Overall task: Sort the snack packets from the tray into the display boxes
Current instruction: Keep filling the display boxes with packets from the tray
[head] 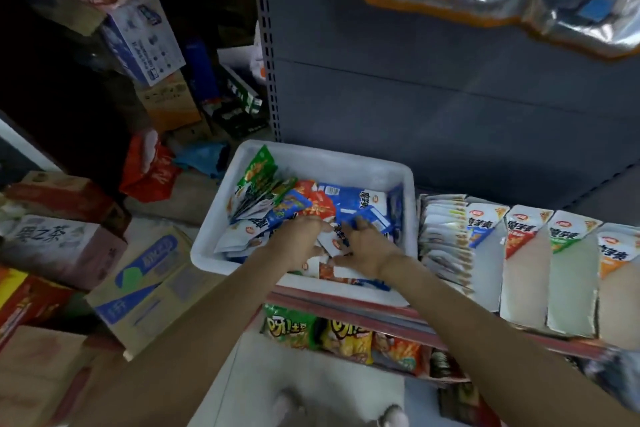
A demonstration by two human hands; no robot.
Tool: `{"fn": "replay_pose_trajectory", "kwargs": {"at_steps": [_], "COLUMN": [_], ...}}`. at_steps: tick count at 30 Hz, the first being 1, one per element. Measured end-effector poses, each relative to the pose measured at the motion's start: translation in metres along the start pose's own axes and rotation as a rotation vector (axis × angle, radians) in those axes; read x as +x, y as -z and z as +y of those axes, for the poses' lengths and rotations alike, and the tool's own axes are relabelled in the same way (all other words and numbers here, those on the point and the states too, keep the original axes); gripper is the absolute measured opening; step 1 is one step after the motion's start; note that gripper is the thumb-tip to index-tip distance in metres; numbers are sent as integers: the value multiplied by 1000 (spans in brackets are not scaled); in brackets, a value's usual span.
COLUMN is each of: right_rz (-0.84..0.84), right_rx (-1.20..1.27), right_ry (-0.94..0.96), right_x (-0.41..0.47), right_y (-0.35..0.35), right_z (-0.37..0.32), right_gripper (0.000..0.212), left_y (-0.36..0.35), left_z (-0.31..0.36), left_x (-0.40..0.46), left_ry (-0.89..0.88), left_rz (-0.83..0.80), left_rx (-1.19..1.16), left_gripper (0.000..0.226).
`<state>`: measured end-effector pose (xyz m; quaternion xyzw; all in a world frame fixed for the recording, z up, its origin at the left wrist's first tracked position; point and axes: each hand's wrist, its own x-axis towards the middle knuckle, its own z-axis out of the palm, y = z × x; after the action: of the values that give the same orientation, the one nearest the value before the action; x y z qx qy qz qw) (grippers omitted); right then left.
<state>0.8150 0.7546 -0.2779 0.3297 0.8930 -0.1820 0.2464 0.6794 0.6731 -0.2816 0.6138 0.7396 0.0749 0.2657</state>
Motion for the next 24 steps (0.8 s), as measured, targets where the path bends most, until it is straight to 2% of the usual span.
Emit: {"fn": "replay_pose_trajectory", "kwargs": {"at_steps": [1, 4, 6, 8, 9, 14, 17, 19, 22, 24], "right_rz": [2, 102, 205, 317, 387, 741, 869, 926, 1005, 1061], "right_rx": [-31, -121, -113, -3, 88, 379, 519, 653, 878, 1013], "right_ry": [15, 68, 91, 112, 124, 167, 114, 58, -17, -73], "right_x": [-3, -13, -20, -25, -31, -58, -76, -85, -105, -121], "right_y": [1, 4, 7, 11, 15, 40, 57, 64, 73, 77], "right_z": [-1, -1, 0, 5, 7, 26, 43, 67, 108, 134], "right_gripper": [74, 40, 26, 13, 9, 17, 17, 22, 23, 24], "left_y": [1, 1, 4, 8, 12, 38, 49, 48, 35, 21], "left_z": [1, -4, -1, 2, 5, 44, 76, 94, 120, 140], "left_x": [2, 2, -1, -3, -4, -7, -1, 7, 17, 26], "left_ry": [-51, 18, -32, -97, -126, -234, -163, -108, -105, -136], "left_rz": [61, 106, 234, 403, 472, 677, 698, 674, 568, 463], "left_rx": [83, -6, -91, -163, -172, -314, -518, -559, -465, -346], "left_gripper": [46, 38, 21, 13, 12, 11, 27, 32, 25, 30]}}
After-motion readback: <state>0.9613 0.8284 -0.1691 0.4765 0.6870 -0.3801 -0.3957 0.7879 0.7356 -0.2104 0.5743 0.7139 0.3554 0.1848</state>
